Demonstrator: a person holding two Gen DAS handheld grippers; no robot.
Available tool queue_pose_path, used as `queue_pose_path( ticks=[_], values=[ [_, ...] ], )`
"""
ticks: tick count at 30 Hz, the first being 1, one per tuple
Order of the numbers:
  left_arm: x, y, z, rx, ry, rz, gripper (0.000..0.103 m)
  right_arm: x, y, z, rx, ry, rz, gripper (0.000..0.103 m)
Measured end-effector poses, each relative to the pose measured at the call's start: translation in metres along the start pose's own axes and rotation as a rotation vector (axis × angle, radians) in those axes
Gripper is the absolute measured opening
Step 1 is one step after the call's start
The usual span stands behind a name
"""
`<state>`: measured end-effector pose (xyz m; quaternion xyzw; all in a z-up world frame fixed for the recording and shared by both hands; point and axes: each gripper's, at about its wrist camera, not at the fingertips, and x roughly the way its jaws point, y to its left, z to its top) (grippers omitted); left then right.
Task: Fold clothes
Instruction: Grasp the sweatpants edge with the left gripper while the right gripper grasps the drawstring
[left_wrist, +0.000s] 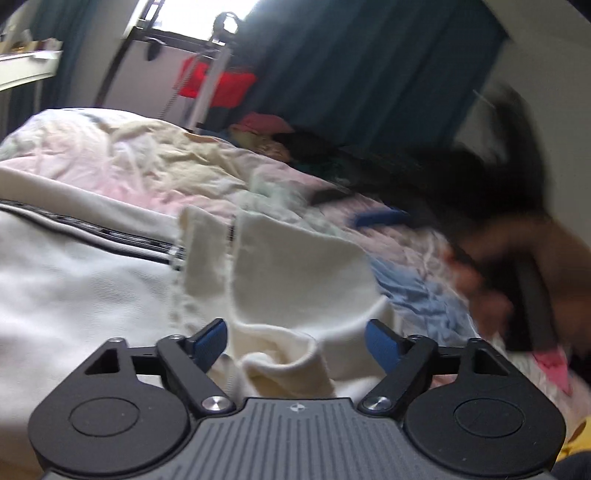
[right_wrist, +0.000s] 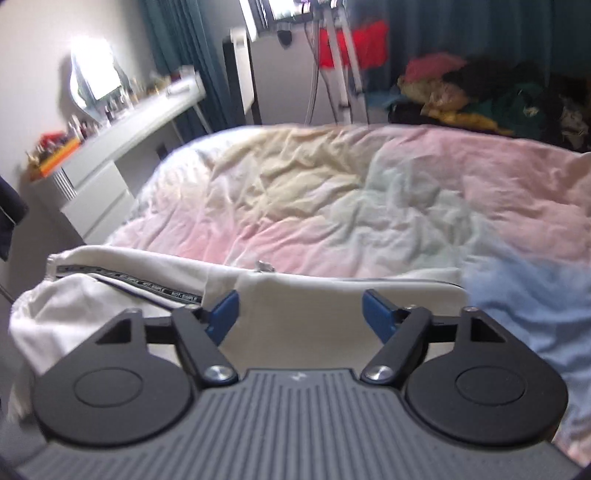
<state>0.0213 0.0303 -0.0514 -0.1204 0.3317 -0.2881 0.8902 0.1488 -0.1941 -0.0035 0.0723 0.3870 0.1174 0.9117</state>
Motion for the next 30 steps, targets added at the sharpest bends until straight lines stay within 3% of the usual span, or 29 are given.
queue_pose_path(
  ticks=[4, 7, 9, 10, 11, 15, 20, 25, 30],
  values=[
    [0.022, 0.001, -0.015, 0.005, 0.064, 0.052, 0.066, 0.046, 0.033, 0.018, -0.081, 0.086, -0.005, 0.071],
    [0.027, 0.017, -0.017, -0.069, 0.069, 0.056, 0.060, 0.079, 0.049, 0.016, -0.169, 0.161, -0.101, 0.068],
    [0.026, 0.028, -0.015, -0.132, 0.053, 0.034, 0.046, 0.093, 0.049, 0.011, -0.204, 0.194, -0.162, 0.052],
    [0.025, 0.032, -0.015, -0.159, 0.043, 0.022, 0.043, 0.096, 0.047, 0.009, -0.207, 0.203, -0.171, 0.029],
    [0.023, 0.036, -0.015, -0.185, 0.033, 0.009, 0.036, 0.095, 0.046, 0.008, -0.209, 0.194, -0.183, 0.015],
    [0.017, 0.041, -0.015, -0.245, 0.012, -0.042, 0.018, 0.055, 0.035, 0.014, -0.149, 0.036, -0.159, 0.012],
    [-0.010, 0.015, -0.011, -0.174, -0.064, -0.059, 0.016, 0.010, 0.030, 0.023, -0.114, -0.089, -0.082, 0.012],
    [-0.023, -0.002, -0.019, -0.102, -0.059, 0.052, 0.015, 0.029, 0.051, 0.009, -0.192, -0.073, -0.019, 0.012],
    [-0.015, 0.015, -0.024, -0.133, 0.009, 0.142, 0.015, 0.079, 0.080, -0.015, -0.263, -0.014, -0.053, 0.012]
  ],
)
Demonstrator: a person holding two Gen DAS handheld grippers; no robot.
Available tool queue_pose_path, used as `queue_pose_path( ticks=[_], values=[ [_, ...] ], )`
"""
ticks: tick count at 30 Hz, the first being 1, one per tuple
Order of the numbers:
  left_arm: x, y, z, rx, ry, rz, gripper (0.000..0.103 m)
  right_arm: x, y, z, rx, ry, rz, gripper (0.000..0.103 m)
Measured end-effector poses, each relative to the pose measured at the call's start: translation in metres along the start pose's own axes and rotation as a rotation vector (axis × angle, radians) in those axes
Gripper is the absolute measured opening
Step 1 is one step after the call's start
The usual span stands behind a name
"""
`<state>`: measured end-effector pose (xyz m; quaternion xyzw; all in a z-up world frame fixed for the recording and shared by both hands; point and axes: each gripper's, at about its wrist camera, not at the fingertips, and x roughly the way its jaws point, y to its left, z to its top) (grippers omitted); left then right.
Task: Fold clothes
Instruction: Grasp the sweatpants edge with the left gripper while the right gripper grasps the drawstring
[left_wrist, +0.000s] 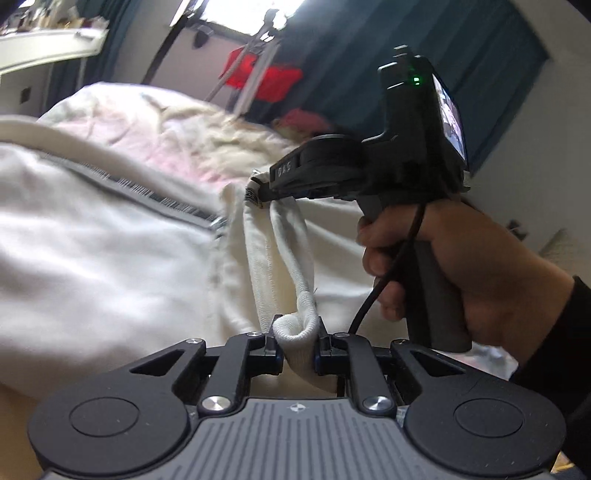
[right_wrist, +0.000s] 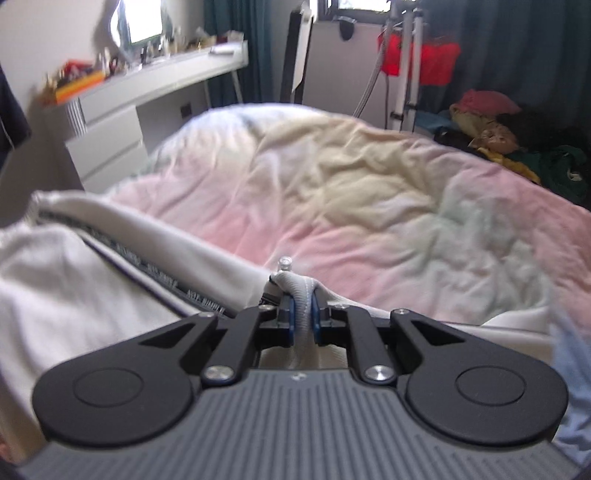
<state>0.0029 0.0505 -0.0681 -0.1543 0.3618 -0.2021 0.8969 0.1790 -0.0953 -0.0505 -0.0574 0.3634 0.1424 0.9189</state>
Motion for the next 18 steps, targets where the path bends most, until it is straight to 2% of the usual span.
queue_pose_path(
  ticks=[2, 4, 7, 9, 11, 12, 13, 14, 18],
  values=[
    [0.007, 0.009, 0.002, -0.023, 0.024, 0.009, 0.015, 0.017, 0.006, -0.009, -0.042, 0.012, -0.039, 0.013],
    [0.009, 0.012, 0.006, -0.024, 0.038, 0.008, 0.018, 0.025, 0.000, -0.017, -0.012, 0.008, -0.049, 0.015],
    [0.004, 0.005, 0.010, 0.044, 0.040, 0.018, 0.031, 0.014, -0.017, -0.021, 0.084, -0.021, -0.038, 0.019],
    [-0.002, -0.002, 0.011, 0.087, 0.027, 0.035, 0.052, 0.000, -0.025, -0.021, 0.112, -0.032, -0.036, 0.032],
    [-0.008, -0.009, 0.012, 0.134, -0.001, 0.059, 0.055, -0.021, -0.034, -0.021, 0.142, -0.060, -0.035, 0.061],
    [-0.013, -0.012, 0.012, 0.158, -0.018, 0.069, 0.056, -0.034, -0.040, -0.022, 0.160, -0.084, -0.054, 0.068],
    [-0.019, -0.015, 0.012, 0.172, -0.034, 0.079, 0.058, -0.049, -0.045, -0.023, 0.181, -0.113, -0.073, 0.080],
    [-0.026, -0.017, 0.012, 0.176, -0.051, 0.080, 0.064, -0.064, -0.051, -0.024, 0.204, -0.142, -0.085, 0.084],
    [-0.056, -0.026, 0.016, 0.208, -0.136, 0.087, 0.084, -0.127, -0.067, -0.037, 0.281, -0.201, -0.123, 0.084]
  ],
)
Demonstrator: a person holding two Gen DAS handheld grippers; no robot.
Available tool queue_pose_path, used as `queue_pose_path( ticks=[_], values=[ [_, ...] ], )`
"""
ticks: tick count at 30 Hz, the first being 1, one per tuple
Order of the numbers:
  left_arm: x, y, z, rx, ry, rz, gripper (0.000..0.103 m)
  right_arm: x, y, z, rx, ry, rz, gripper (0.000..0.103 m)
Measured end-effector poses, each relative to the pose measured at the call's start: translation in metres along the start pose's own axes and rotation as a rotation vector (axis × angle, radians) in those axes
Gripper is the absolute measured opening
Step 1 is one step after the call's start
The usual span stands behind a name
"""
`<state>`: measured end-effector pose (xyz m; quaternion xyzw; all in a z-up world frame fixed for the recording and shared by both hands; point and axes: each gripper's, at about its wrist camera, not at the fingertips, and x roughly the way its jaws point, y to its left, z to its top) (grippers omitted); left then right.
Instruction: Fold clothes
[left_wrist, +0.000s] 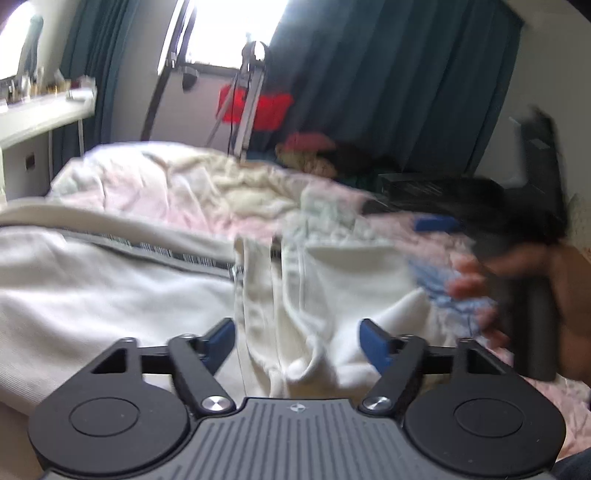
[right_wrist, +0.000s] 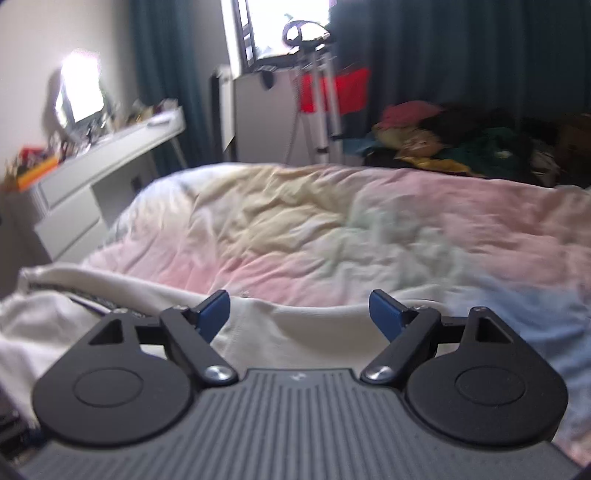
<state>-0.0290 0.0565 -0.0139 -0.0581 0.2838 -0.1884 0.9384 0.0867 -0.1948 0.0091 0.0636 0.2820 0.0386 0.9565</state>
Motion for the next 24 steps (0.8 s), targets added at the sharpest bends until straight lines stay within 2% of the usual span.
queue_pose_path(
  ticks=[5, 12, 16, 24],
  values=[
    [-0.036, -0.015, 0.008, 0.049, -0.091, 0.037, 0.098, -0.071, -0.013, -0.019, 0.046, -0.043, -0.022, 0.084],
    [-0.062, -0.030, -0.012, 0.051, -0.106, 0.120, 0.103, -0.142, -0.007, -0.068, 0.101, -0.123, 0.008, 0.084],
    [-0.063, -0.034, -0.023, 0.059, -0.098, 0.139, 0.103, -0.149, -0.006, -0.091, 0.113, -0.152, 0.019, 0.084],
    [-0.047, -0.036, -0.026, 0.054, -0.103, 0.154, 0.103, -0.135, -0.011, -0.114, 0.079, -0.148, -0.068, 0.084]
  ],
)
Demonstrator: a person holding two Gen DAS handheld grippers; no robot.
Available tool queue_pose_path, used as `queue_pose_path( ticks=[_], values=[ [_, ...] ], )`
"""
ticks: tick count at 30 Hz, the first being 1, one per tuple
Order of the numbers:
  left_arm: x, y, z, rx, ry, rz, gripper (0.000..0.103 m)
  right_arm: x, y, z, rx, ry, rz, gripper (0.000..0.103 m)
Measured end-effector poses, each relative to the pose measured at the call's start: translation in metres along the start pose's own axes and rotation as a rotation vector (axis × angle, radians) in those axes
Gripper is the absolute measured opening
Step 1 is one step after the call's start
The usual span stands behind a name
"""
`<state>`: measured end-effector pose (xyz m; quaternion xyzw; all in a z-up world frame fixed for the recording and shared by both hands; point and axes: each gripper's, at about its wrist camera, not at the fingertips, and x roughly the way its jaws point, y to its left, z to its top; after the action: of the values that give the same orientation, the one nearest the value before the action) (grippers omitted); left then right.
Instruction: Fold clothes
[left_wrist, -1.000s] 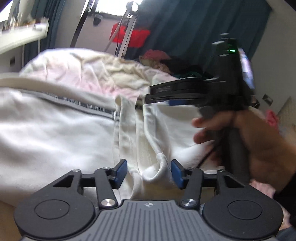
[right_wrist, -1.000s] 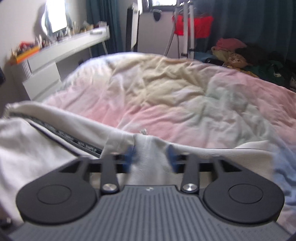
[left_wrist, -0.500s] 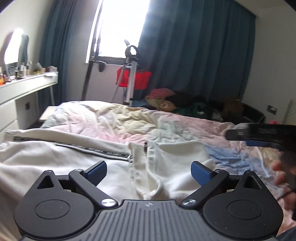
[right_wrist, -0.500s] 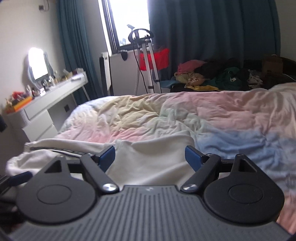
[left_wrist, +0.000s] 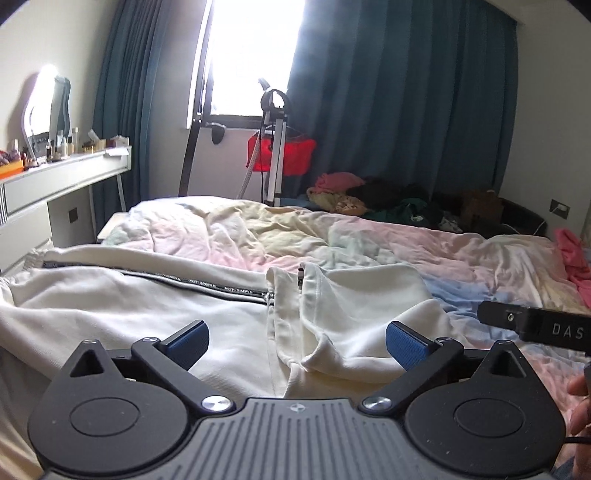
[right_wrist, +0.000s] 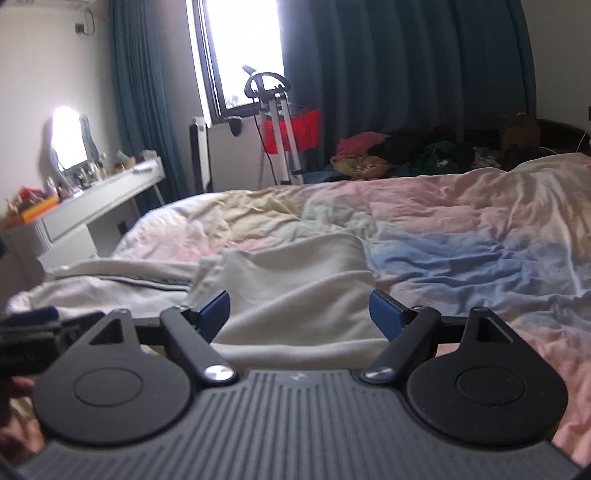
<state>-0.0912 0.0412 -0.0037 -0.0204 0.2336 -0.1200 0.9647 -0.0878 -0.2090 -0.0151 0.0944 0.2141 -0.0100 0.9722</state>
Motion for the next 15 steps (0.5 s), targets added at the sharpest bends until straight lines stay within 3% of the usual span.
queue_pose_path(
  ticks=[4, 9, 15],
  values=[
    [0.006, 0.004, -0.002, -0.015, 0.012, 0.009, 0.103, 0.001, -0.002, -0.001, 0.013, -0.009, 0.008, 0.084],
    [0.021, 0.041, 0.010, -0.136, 0.102, 0.029, 0.102, -0.002, -0.001, -0.003, 0.016, -0.012, 0.019, 0.084],
    [0.018, 0.148, 0.042, -0.379, 0.158, 0.232, 0.102, -0.002, -0.002, -0.005, 0.030, 0.000, 0.017, 0.084]
  ],
)
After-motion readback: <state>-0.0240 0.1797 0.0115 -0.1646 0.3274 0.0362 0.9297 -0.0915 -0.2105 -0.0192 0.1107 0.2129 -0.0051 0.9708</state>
